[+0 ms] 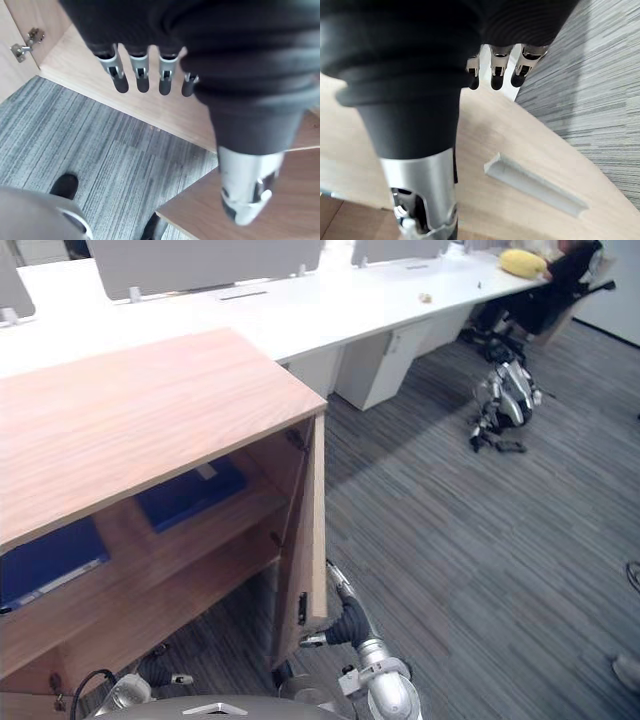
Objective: Walk over to the cabinet, pick up the folder, carry it to the office cabinet, place the folder inside the office cabinet, then close the office cabinet door
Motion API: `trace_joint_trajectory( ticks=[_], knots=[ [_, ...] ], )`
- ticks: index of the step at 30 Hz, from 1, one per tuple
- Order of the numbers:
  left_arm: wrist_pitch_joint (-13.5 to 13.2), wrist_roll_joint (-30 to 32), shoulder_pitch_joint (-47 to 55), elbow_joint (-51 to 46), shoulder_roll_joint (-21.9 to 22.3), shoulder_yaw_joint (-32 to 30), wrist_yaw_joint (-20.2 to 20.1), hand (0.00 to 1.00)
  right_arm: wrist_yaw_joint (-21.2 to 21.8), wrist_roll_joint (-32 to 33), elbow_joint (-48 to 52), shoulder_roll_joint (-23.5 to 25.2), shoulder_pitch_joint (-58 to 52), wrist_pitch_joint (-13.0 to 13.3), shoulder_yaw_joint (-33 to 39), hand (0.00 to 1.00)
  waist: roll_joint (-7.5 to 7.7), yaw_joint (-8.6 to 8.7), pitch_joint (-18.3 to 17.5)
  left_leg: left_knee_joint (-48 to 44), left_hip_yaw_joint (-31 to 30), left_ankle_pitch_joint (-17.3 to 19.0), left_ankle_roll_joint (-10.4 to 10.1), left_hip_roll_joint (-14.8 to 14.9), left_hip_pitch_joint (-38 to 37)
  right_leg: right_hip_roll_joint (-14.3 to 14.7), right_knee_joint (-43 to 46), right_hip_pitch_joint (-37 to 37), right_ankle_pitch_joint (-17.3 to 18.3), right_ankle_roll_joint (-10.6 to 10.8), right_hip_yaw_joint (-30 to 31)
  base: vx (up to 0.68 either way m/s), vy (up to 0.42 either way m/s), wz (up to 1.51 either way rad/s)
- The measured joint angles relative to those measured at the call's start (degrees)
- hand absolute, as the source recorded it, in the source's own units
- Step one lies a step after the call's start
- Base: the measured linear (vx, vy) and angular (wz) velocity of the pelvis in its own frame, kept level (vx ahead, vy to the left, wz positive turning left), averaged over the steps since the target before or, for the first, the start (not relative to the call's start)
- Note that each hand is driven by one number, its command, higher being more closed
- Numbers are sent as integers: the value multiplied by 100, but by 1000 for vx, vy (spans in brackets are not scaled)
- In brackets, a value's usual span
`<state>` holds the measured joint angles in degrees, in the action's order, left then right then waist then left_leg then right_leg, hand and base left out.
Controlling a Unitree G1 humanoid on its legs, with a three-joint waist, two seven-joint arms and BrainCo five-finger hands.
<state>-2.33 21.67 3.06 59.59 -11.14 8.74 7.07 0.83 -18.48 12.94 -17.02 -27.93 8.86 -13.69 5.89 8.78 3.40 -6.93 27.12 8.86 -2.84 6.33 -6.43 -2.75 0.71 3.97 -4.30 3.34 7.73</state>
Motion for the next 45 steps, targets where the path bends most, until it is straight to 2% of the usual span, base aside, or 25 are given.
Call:
trace_joint_trajectory(
  ticks=[3, 5, 8, 10, 17, 21, 25, 37, 45],
  knots=[
    [3, -1, 1, -1, -37, 11, 3, 0, -4, 6, -69, -87, 248, -2, -164, 0, 41, -143, -25, 5, -185, -16, 23, -24, 81, -56, 35, -6, 40, 52, -186, 16, 8, 32],
    [3, -2, -14, -7, -30, 10, 7, 0, -11, 27, -252, -187, 547, 0, -244, 0, 31, -162, -23, 19, -374, -51, 74, -82, 194, -130, 35, -11, 67, 88, -366, 9, 13, 47],
    [6, -6, -16, -26, -30, -32, 24, 0, -41, 136, -832, -194, 1168, -9, -349, 0, 5, -286, -31, 30, -653, -110, 137, -153, 340, -217, 33, -29, 95, 124, -617, -4, 12, 50],
    [8, -8, -17, -33, -30, -107, 27, 0, -115, 263, -1150, -201, 1475, -17, -365, 0, -4, -396, -30, 149, -886, -238, 175, -239, 436, -314, 31, -21, 116, 153, -850, -20, 5, 54],
    [60, -137, 56, -42, -9, -349, 88, 0, -395, 294, -1928, -314, 2143, -87, -242, 0, -48, -561, -20, 579, -1603, -644, 289, -495, 585, -545, 49, -98, 192, 241, -1487, -31, 15, 58],
    [105, -185, 219, -41, 3, -456, 99, 0, -489, 303, -2435, -390, 2343, -166, -121, 0, -179, -735, -34, 841, -1831, -842, 336, -583, 552, -620, 50, -151, 220, 272, -1695, -21, 22, 31],
    [114, -295, 324, -40, 6, -538, 102, 0, -516, 306, -2955, -326, 2503, -181, 3, 0, -201, -816, -34, 1026, -1975, -988, 332, -593, 514, -615, 50, -187, 239, 275, -1820, -25, -4, 20],
    [116, -374, 404, -38, 129, -649, 173, 0, -522, 333, -4378, 481, 2215, -309, 372, 0, -305, -811, -3, 1178, -2056, -1073, 322, -588, 418, -595, 46, -277, 282, 260, -1871, -14, -2, 3],
    [116, -441, 400, -37, 204, -704, 254, 0, -535, 336, -5274, 805, 2002, -349, 741, 0, -329, -791, 21, 1181, -1931, -1049, 293, -567, 413, -567, 45, -253, 289, 243, -1738, -12, 1, -6]
  ],
)
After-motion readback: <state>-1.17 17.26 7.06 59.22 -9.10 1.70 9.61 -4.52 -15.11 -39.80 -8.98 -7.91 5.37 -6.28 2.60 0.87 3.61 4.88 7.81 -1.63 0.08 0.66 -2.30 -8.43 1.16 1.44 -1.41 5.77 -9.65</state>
